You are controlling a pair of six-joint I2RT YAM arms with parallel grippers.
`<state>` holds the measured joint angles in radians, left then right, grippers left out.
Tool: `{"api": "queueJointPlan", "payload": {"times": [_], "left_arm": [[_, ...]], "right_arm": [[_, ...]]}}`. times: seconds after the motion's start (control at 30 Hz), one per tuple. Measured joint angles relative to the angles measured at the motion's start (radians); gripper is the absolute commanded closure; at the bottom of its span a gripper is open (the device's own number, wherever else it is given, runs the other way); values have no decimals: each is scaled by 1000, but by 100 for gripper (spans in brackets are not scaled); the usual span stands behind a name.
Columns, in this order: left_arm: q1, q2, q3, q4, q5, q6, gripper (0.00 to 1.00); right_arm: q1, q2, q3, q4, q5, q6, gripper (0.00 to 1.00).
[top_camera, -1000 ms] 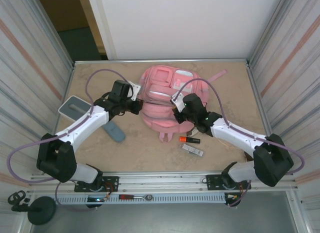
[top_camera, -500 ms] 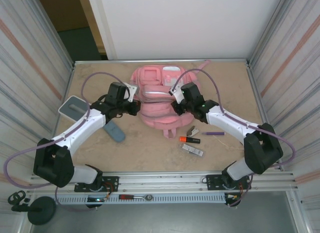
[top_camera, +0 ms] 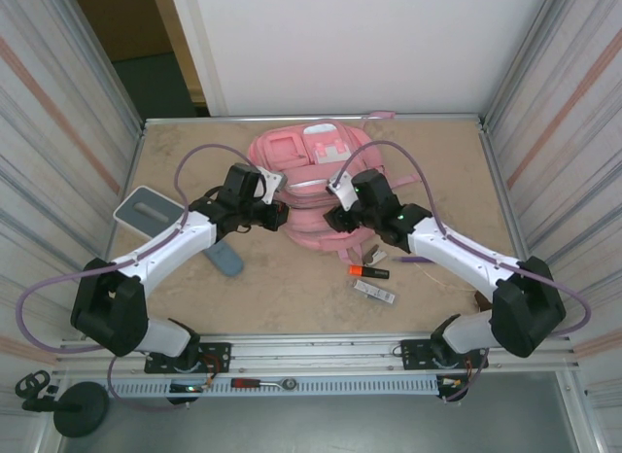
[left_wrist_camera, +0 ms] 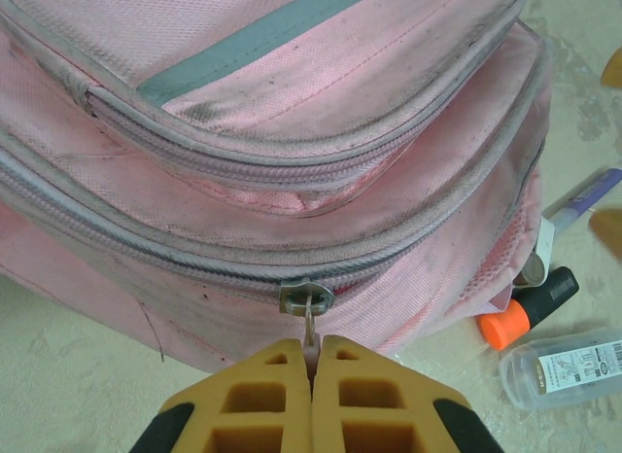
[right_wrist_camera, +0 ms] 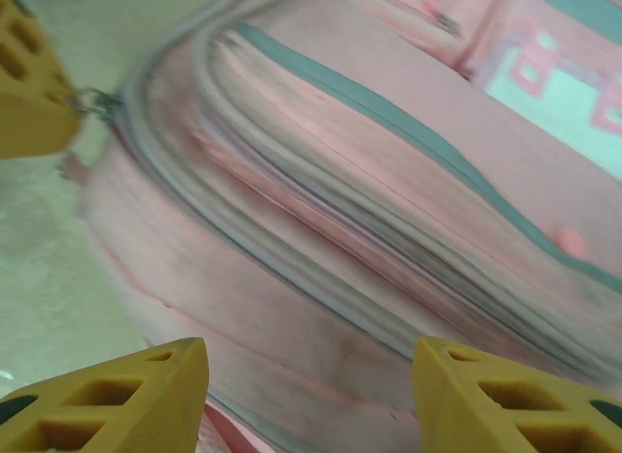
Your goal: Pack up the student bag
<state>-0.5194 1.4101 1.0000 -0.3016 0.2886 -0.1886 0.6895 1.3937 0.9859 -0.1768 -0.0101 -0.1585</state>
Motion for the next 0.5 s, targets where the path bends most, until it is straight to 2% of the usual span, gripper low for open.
{"api": "queueJointPlan", "payload": {"times": [0.17, 0.23, 0.33, 0.47, 0.5], "left_arm": [[0, 0, 0, 0, 0, 0, 100], [0, -2, 0, -1, 0, 0, 100], [2, -4, 0, -5, 0, 0, 100], [18, -17, -7, 12, 4, 0, 100], [29, -25, -14, 16, 4, 0, 100]], "right_arm": [[56, 140, 99, 27, -8, -72, 46], [71, 187, 124, 40, 16, -94, 58], [76, 216, 131, 54, 56, -119, 84], [85, 208, 102, 107, 85, -143, 100], [85, 199, 83, 129, 84, -140, 100]]}}
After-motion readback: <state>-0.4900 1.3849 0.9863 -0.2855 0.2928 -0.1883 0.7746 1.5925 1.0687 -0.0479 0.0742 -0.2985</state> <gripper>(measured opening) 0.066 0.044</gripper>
